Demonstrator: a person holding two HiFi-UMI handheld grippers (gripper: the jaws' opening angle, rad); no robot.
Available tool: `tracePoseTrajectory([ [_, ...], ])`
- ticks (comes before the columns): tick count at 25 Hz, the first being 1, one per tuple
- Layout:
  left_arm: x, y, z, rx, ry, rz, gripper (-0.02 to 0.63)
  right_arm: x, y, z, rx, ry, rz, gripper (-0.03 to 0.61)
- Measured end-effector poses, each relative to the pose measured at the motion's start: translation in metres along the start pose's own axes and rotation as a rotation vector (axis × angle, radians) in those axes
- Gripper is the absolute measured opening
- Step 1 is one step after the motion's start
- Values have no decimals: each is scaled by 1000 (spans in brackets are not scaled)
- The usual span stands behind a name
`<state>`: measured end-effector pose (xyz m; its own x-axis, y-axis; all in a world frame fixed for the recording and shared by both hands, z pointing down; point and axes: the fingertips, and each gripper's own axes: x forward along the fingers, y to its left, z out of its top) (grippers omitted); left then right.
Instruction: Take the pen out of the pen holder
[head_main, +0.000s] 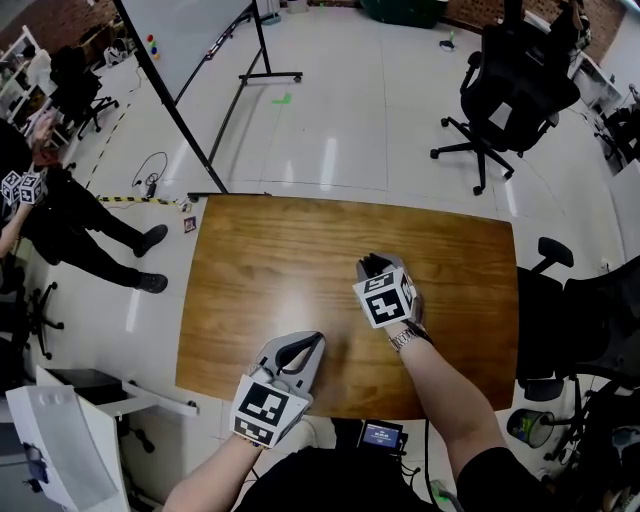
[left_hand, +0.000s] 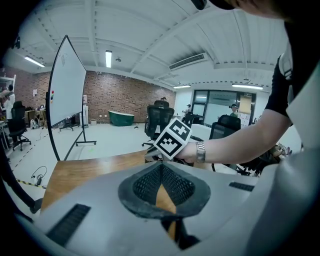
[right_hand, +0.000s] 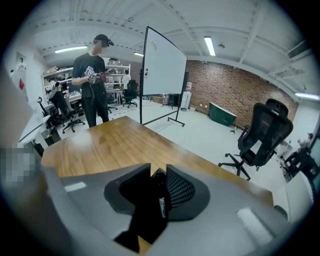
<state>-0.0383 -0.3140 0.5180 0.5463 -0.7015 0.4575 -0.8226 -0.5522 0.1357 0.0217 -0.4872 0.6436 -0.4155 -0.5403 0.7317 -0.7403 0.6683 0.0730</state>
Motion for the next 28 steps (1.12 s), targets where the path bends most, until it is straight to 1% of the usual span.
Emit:
tracePoseTrajectory([
  [5,1,1,1,-2,-2,-10,5,-2,-1,4,26,-11,-3,40],
  [10,-7,-5,1,4,-12,-24,5,-27,-5,9,33,-63,-50,35],
  [13,-17,-9,2,15,-30,-30,5,-51,-5,16,33,-117,-87,35],
  [21,-69,-34,11,56,-106,-49,5,-154,12,40,36,-292,-189,35],
  [28,-139,-60,15,97,-200,-64,5,-249,63,49,25,-390,-251,35],
])
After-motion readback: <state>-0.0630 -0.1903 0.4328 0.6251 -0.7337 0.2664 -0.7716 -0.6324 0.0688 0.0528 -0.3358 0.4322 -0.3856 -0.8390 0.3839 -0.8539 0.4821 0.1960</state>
